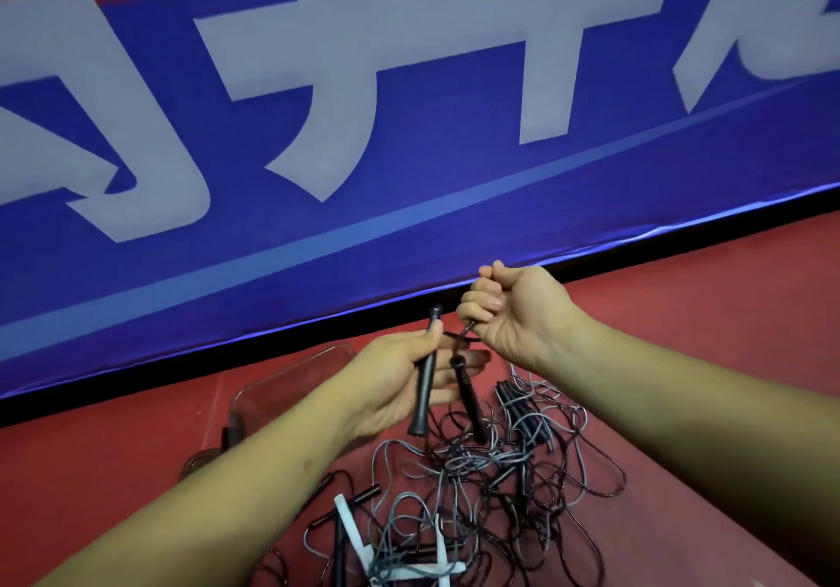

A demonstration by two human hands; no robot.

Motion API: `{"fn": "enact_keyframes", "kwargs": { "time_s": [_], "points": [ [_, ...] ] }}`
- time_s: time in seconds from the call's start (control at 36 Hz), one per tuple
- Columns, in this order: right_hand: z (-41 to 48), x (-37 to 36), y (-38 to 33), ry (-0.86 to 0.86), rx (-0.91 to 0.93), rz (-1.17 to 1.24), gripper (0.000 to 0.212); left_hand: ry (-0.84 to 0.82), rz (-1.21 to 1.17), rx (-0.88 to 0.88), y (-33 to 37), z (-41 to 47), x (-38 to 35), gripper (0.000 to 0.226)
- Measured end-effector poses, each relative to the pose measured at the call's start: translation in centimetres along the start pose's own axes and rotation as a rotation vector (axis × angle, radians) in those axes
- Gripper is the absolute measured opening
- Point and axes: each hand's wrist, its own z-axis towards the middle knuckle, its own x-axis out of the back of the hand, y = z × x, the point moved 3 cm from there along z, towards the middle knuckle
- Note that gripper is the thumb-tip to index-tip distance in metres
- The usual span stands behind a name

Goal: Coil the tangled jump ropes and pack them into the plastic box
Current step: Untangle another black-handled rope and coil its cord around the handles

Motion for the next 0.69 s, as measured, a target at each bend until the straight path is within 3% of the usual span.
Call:
{"fn": "enact_keyframes", "kwargs": {
  "time_s": [0.11, 0.19, 0.33, 0.42, 0.47, 0.56, 0.64, 0.69],
  "points": [
    [-0.1, 0.3, -0.9, 0.064, 0.101, 0.008, 0.026, -0.146, 0.028, 0.05, -0.2, -0.7, -1.2, 0.039],
    [0.3, 0.8, -1.7, 0.115, 0.179, -0.057, 0.029, -0.143, -0.006, 0.016, 0.4, -0.5, -1.1, 0.037],
    [0.7, 2.3, -2.3, 0.191, 0.224, -0.344, 0.031, -0.197, 0.016, 0.0, 0.3, -0.5, -0.5, 0.027],
    [0.7, 3.3, -2.5, 0.221, 0.217, -0.462, 0.028, -0.195, 0.088, 0.0, 0.3, -0.3, -0.1, 0.035],
    [0.6, 3.7, -2.9, 0.232, 0.201, -0.726, 0.028, -0.145, 0.141, 0.011, 0.4, -0.2, 0.2, 0.034],
    [0.1, 4.2, -3.1, 0.198, 0.038, -1.17, 0.032, -0.081, 0.156, 0.019, 0.5, 0.0, 0.8, 0.03],
    [-0.8, 3.8, -1.8, 0.024, -0.332, -1.03, 0.034, -0.042, 0.162, -0.013, 0.8, 0.1, 1.3, 0.036],
    [-0.9, 3.0, -1.0, -0.065, -0.361, -0.92, 0.024, -0.047, 0.167, -0.022, 0.9, 0.2, 1.3, 0.041]
  ]
}}
